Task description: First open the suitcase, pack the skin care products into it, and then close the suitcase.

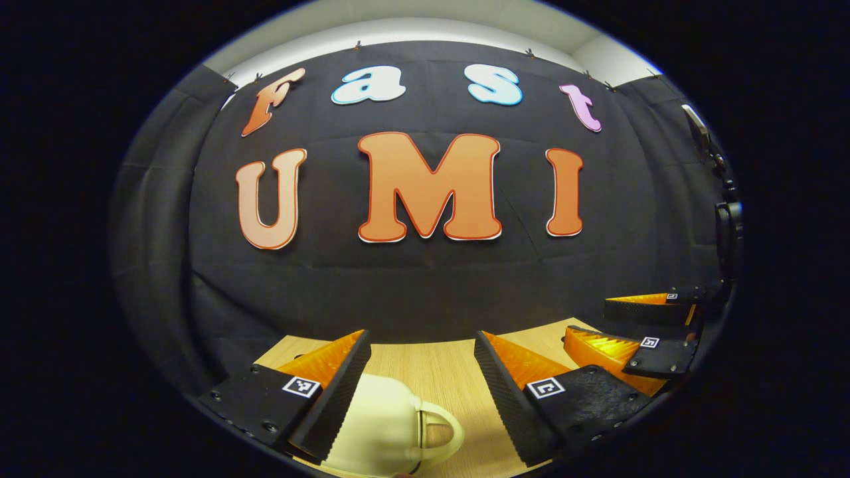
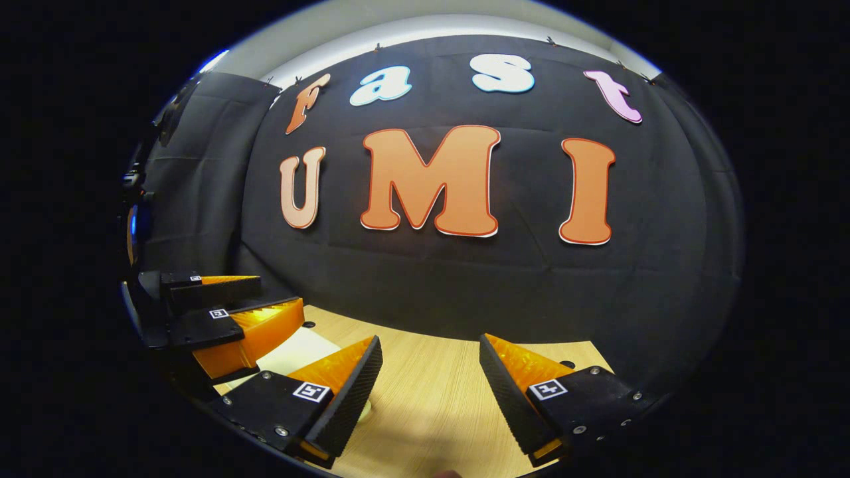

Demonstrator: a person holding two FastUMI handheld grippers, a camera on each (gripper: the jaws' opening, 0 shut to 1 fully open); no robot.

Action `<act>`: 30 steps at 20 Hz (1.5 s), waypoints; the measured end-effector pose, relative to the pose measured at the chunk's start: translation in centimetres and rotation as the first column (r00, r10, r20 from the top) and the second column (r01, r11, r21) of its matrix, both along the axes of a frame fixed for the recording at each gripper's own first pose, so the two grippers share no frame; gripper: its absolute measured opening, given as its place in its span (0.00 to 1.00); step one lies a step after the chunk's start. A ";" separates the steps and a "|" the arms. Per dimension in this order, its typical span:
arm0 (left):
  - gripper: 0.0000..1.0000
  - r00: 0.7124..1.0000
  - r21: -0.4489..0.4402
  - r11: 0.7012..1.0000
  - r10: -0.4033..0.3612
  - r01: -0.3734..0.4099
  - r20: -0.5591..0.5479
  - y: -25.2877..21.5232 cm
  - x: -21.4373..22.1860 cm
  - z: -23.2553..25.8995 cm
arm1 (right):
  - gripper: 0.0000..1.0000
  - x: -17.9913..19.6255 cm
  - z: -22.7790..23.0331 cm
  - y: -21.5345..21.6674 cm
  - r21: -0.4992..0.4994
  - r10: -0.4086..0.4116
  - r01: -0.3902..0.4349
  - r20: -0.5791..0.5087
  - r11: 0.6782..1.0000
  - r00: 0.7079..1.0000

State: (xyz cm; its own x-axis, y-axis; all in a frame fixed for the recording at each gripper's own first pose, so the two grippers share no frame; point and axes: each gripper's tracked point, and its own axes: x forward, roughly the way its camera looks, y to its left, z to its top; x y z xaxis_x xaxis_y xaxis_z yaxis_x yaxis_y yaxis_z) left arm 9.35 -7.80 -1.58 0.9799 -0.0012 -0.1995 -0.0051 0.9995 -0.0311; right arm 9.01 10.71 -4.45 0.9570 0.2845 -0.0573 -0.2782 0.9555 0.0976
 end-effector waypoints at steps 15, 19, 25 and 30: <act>0.96 0.999 0.056 0.998 0.038 -0.036 -0.035 0.2 -0.7 0.1 | 0.94 -0.3 0.1 -1.7 -0.004 -0.033 0.034 0.027 0.999 0.999; 0.97 0.997 0.056 0.997 0.051 -0.048 -0.063 0.2 -0.9 -0.6 | 0.94 -0.4 -0.3 -2.3 -0.051 -0.043 0.045 0.045 0.998 0.998; 0.97 0.996 0.052 0.996 0.072 -0.069 -0.059 -0.1 -1.2 -0.4 | 0.94 -0.7 -0.1 -2.5 -0.050 -0.016 0.020 0.062 0.999 0.998; 0.96 0.994 0.072 0.993 0.094 -0.091 -0.047 -0.7 -1.9 -0.3 | 0.94 -0.9 -0.5 -3.7 -0.085 -0.021 0.028 0.082 0.996 0.996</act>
State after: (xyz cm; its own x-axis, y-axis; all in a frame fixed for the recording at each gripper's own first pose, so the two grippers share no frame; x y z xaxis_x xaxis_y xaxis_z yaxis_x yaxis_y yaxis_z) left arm 7.50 -8.47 -1.86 0.9640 0.1045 -0.2447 -0.0974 0.9944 0.0408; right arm 8.12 7.01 -4.98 0.9661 0.2581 -0.0024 -0.2581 0.9661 -0.0067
